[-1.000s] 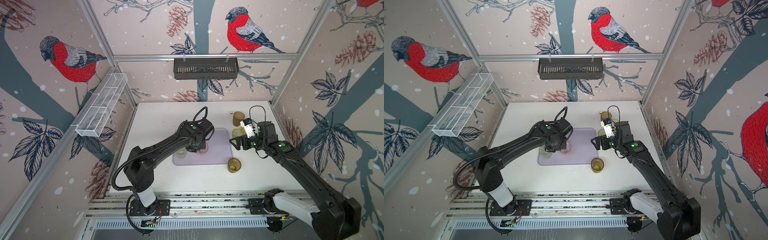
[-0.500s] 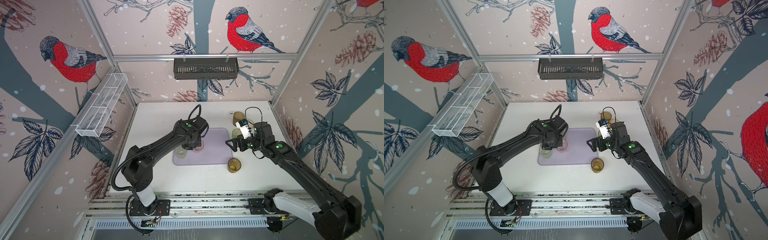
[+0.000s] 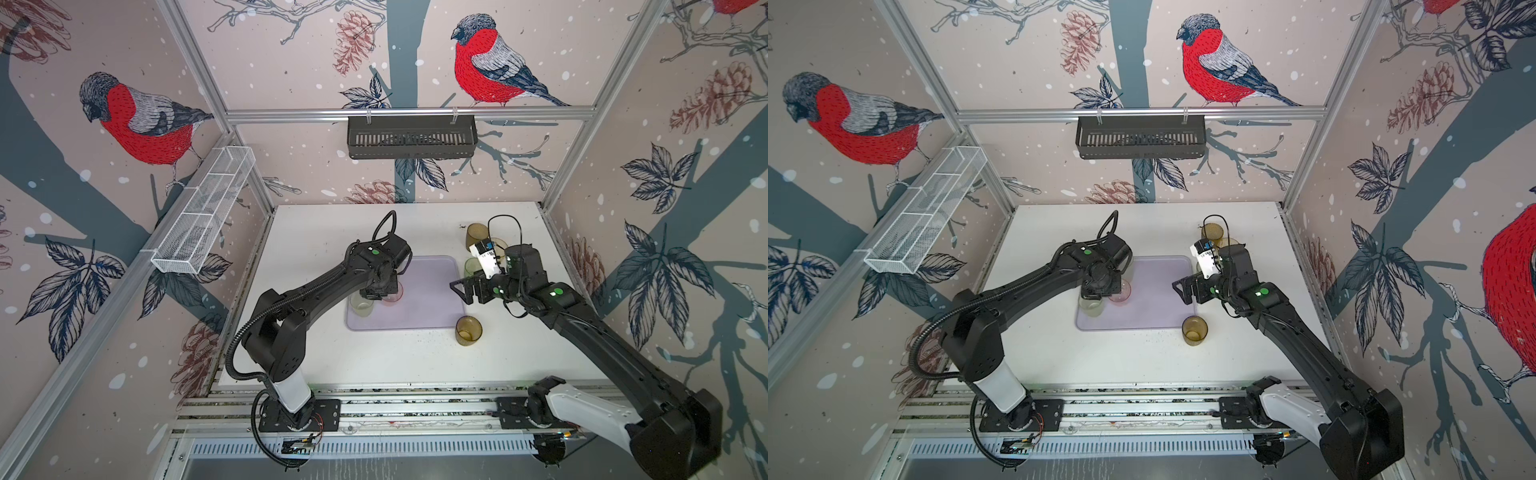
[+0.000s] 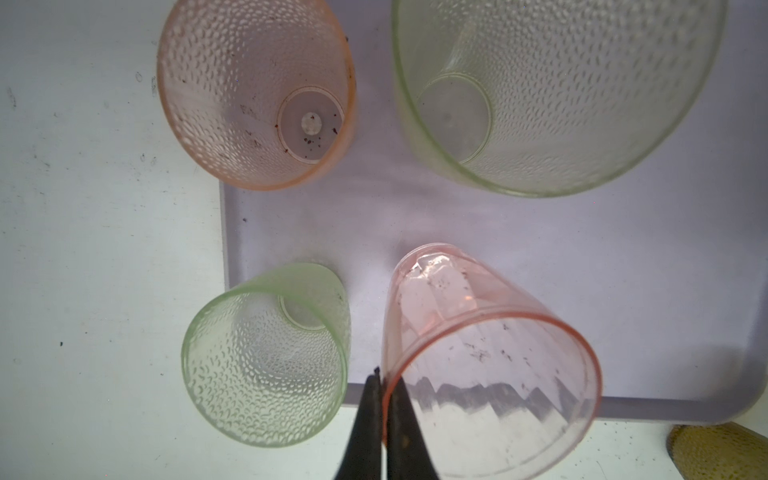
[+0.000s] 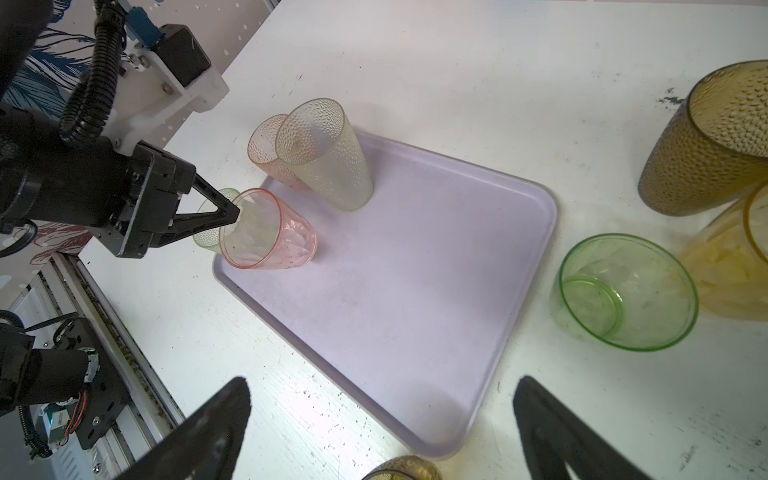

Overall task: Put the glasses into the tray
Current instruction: 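Lower the pink cup onto the tray beside the light green cup with the left gripper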

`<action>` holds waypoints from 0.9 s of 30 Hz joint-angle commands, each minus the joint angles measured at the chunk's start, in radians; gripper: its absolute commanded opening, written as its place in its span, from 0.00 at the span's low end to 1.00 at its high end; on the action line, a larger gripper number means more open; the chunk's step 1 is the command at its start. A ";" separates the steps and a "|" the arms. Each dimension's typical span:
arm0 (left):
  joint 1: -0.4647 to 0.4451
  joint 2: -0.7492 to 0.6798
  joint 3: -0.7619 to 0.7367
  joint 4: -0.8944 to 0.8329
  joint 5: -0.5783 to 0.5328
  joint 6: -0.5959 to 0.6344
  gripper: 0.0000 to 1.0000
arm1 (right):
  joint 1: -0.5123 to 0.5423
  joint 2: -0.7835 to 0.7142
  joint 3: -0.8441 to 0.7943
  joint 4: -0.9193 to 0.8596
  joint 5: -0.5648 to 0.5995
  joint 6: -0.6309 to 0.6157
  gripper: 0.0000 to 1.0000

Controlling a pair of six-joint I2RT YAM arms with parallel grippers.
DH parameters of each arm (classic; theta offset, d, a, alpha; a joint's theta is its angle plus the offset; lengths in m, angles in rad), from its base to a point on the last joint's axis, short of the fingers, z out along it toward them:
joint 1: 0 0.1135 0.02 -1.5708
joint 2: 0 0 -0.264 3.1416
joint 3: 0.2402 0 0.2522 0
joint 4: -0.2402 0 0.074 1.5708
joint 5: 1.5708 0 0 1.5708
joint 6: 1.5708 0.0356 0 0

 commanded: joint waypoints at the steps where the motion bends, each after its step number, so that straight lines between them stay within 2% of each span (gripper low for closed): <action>1: 0.005 0.004 -0.007 0.018 -0.009 0.005 0.00 | 0.004 0.002 0.005 0.028 -0.001 -0.009 1.00; 27: 0.011 0.025 -0.061 0.065 0.015 0.007 0.00 | 0.007 0.010 0.013 0.027 0.011 -0.022 1.00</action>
